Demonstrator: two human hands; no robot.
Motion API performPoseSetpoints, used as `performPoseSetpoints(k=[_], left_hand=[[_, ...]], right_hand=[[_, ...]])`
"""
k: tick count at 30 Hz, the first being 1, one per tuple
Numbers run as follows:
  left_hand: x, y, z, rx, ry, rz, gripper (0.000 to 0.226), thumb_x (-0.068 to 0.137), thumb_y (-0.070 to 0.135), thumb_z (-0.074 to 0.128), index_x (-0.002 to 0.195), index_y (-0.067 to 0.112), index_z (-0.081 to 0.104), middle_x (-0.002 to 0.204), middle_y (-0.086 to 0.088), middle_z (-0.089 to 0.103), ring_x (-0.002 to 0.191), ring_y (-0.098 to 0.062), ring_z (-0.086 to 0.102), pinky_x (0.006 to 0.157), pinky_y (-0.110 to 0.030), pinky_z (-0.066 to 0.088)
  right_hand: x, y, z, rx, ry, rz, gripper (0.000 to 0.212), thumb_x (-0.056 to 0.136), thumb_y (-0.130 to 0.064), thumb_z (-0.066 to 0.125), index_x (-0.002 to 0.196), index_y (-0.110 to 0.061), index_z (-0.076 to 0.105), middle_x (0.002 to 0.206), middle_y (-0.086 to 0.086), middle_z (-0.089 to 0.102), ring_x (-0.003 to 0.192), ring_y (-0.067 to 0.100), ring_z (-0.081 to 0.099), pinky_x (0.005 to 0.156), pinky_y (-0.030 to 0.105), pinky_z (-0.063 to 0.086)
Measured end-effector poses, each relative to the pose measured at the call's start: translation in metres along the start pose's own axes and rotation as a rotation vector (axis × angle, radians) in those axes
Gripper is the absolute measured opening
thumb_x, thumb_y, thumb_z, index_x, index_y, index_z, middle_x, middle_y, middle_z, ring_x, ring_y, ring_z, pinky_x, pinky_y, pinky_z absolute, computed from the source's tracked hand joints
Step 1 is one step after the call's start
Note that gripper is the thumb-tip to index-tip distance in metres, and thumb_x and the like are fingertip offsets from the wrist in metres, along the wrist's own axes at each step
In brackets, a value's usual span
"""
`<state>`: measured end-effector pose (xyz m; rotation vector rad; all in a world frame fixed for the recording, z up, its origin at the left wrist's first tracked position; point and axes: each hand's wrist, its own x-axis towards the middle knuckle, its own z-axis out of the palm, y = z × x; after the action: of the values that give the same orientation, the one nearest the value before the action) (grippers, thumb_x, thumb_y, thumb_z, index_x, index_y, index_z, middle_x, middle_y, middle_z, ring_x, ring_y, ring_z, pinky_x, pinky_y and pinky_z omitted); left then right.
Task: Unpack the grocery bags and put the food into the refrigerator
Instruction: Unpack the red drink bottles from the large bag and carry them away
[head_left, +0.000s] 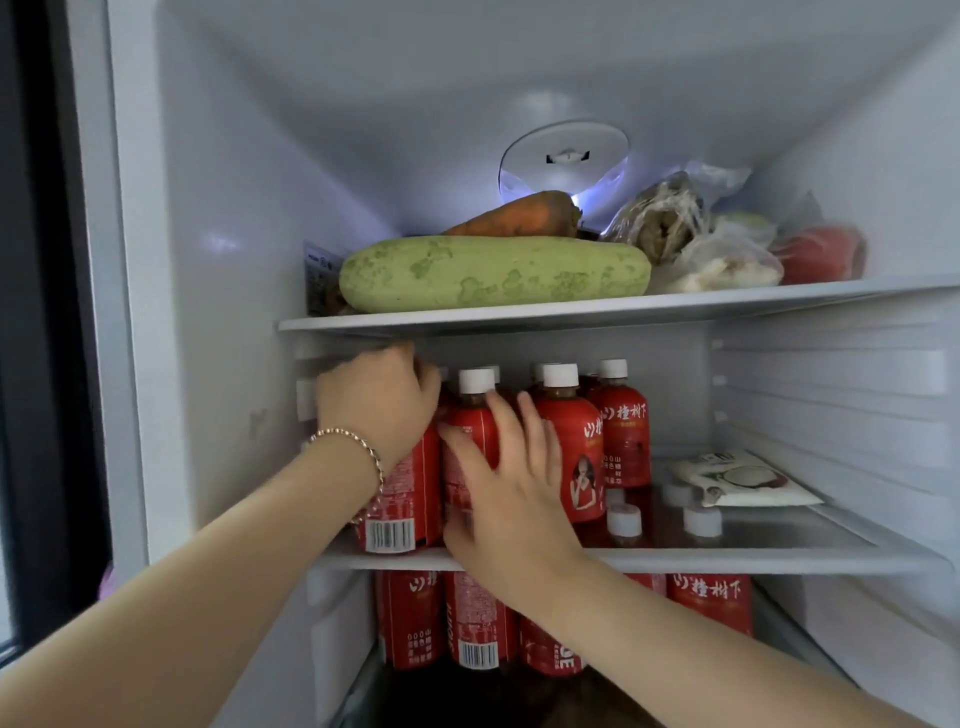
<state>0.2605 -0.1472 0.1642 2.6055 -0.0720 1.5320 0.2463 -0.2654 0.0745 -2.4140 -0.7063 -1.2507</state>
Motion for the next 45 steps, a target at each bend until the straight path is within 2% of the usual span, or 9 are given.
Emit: performPoseSetpoints(k=[2,5,9,14,20,26,35,40,45], left_hand=[[-0.014,-0.001,0.017,-0.08,-0.011,-0.036,0.034,0.093,0.036,0.039,0.108,0.011,0.056,0.111,-0.018,0.056,0.097,-0.038,0.056,0.072,-0.036,0.044],[-0.033,0.005,0.033,-0.111,-0.01,-0.04,0.048,0.093,0.042,0.028,0.119,0.012,0.054,0.125,-0.022,0.046,0.107,-0.041,0.047,0.083,-0.049,0.044],[-0.04,0.013,0.041,-0.381,-0.301,-0.247,0.053,0.095,0.052,0.023,0.143,0.029,0.029,0.155,-0.007,0.001,0.139,-0.033,0.007,0.114,-0.049,0.015],[-0.044,0.017,0.053,-0.227,-0.444,-0.164,0.097,0.075,0.076,0.04,0.149,0.028,-0.001,0.152,-0.01,-0.026,0.14,-0.035,-0.021,0.115,-0.049,0.001],[-0.044,0.016,0.062,-0.051,-0.407,-0.107,0.103,0.073,0.077,0.039,0.149,0.026,-0.009,0.149,-0.016,-0.032,0.137,-0.041,-0.027,0.114,-0.053,0.002],[-0.05,0.019,0.065,-0.014,-0.393,0.003,0.104,0.071,0.077,0.048,0.133,0.047,-0.031,0.141,-0.007,-0.046,0.133,-0.038,-0.036,0.106,-0.067,0.006],[-0.054,0.021,0.061,-0.119,-0.358,-0.019,0.095,0.069,0.064,0.061,0.139,0.056,-0.002,0.146,0.01,-0.035,0.135,-0.03,-0.034,0.108,-0.065,0.006],[-0.055,0.023,0.054,-0.088,-0.36,-0.104,0.086,0.076,0.057,0.058,0.144,0.039,0.008,0.153,0.002,-0.018,0.14,-0.034,-0.022,0.111,-0.06,0.013],[-0.059,0.023,0.044,-0.048,-0.449,-0.086,0.084,0.085,0.052,0.05,0.146,0.04,-0.007,0.155,-0.006,-0.02,0.138,-0.04,-0.024,0.11,-0.063,0.014]], right_hand=[[-0.002,0.006,-0.007,0.107,-0.051,0.091,0.073,0.084,-0.023,0.058,0.146,-0.03,0.021,0.154,0.003,-0.01,0.139,0.02,-0.023,0.111,0.037,-0.017],[0.001,0.013,-0.017,0.104,0.029,0.248,0.087,0.082,-0.034,0.064,0.148,-0.027,0.007,0.153,0.003,-0.014,0.142,0.025,-0.018,0.114,0.039,-0.008],[0.01,0.021,-0.029,0.252,-0.173,0.64,0.113,0.075,-0.045,0.071,0.146,-0.032,-0.014,0.154,0.007,-0.019,0.144,0.033,-0.003,0.115,0.052,0.019],[0.022,0.035,-0.026,0.205,-0.259,0.724,0.125,0.071,-0.044,0.075,0.143,-0.03,-0.027,0.154,0.016,-0.015,0.139,0.038,0.016,0.108,0.051,0.033],[0.017,0.045,-0.022,-0.031,-0.285,0.641,0.127,0.076,-0.047,0.073,0.139,-0.028,-0.036,0.148,0.019,0.011,0.128,0.033,0.036,0.095,0.041,0.044],[0.016,0.046,-0.021,-0.067,-0.294,0.633,0.124,0.08,-0.045,0.069,0.138,-0.024,-0.038,0.138,0.02,0.027,0.115,0.031,0.05,0.087,0.038,0.048],[0.009,0.045,-0.017,-0.062,-0.274,0.526,0.11,0.089,-0.036,0.057,0.137,-0.013,-0.04,0.134,0.02,0.03,0.102,0.025,0.055,0.071,0.027,0.042],[0.009,0.044,-0.023,-0.087,-0.316,0.461,0.106,0.091,-0.042,0.054,0.141,-0.011,-0.034,0.14,0.022,0.03,0.1,0.025,0.059,0.073,0.027,0.047],[0.01,0.041,-0.032,-0.079,-0.447,0.508,0.103,0.093,-0.045,0.05,0.14,-0.01,-0.035,0.151,0.026,0.019,0.114,0.033,0.056,0.09,0.038,0.048]])
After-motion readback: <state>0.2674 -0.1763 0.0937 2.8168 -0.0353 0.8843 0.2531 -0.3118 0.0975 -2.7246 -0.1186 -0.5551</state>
